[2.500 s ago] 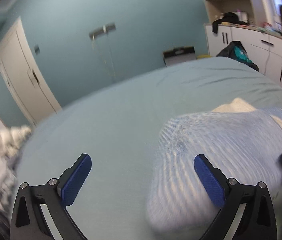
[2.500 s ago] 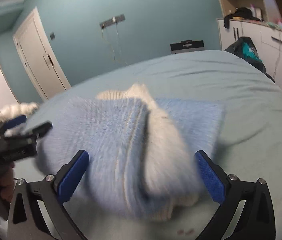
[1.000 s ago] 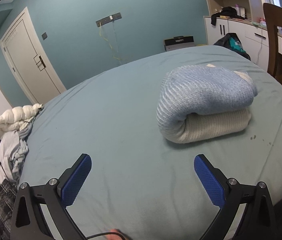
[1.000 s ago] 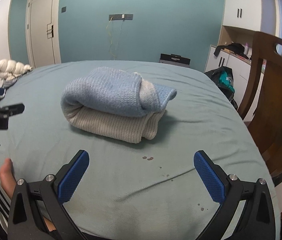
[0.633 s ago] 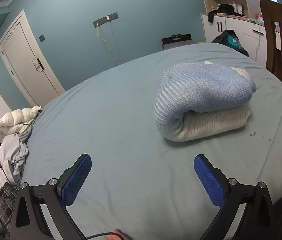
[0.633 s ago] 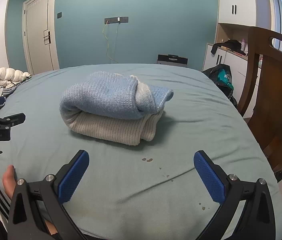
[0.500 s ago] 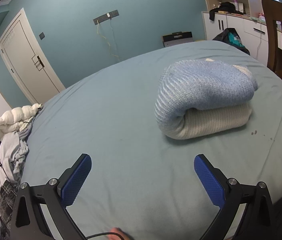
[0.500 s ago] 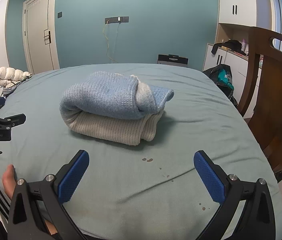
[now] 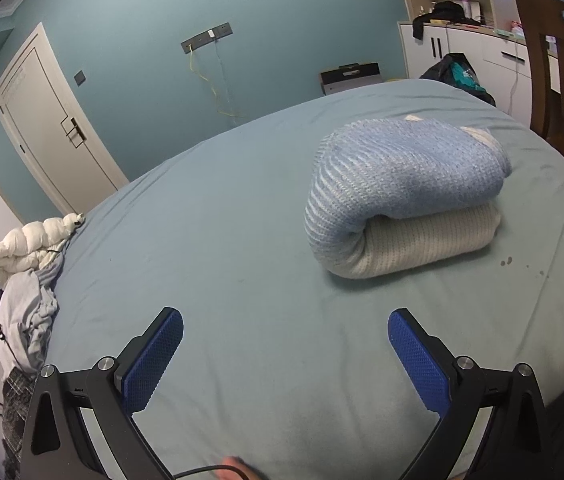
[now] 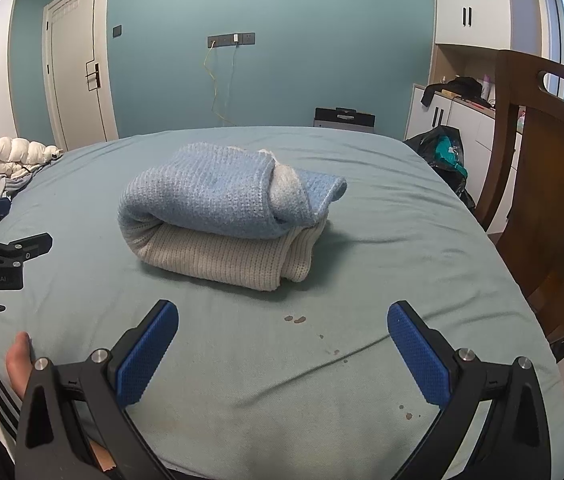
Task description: Fold small clothes
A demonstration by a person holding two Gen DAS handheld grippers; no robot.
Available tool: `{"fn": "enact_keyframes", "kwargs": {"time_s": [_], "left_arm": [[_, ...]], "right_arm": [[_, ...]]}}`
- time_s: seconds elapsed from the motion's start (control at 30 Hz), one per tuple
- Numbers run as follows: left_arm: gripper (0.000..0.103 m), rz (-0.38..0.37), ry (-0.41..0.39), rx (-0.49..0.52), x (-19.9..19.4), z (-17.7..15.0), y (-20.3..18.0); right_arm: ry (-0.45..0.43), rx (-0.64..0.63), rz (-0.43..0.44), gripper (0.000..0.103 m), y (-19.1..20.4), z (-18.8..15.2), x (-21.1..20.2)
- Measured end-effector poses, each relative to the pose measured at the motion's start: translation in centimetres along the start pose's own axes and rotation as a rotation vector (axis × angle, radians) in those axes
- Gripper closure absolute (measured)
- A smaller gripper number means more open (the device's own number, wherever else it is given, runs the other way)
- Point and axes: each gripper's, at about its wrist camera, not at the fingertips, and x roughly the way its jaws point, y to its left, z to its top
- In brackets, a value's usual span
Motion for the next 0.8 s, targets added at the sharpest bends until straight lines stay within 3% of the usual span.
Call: {"fn": "enact_keyframes", "kwargs": {"time_s": [0.8], "left_arm": [[0.0, -0.005, 0.003, 0.009, -0.01, -0.06, 0.0]], "right_arm": [[0.004, -0.005, -0.006, 0.001, 0.41, -0.27, -0.18]]}}
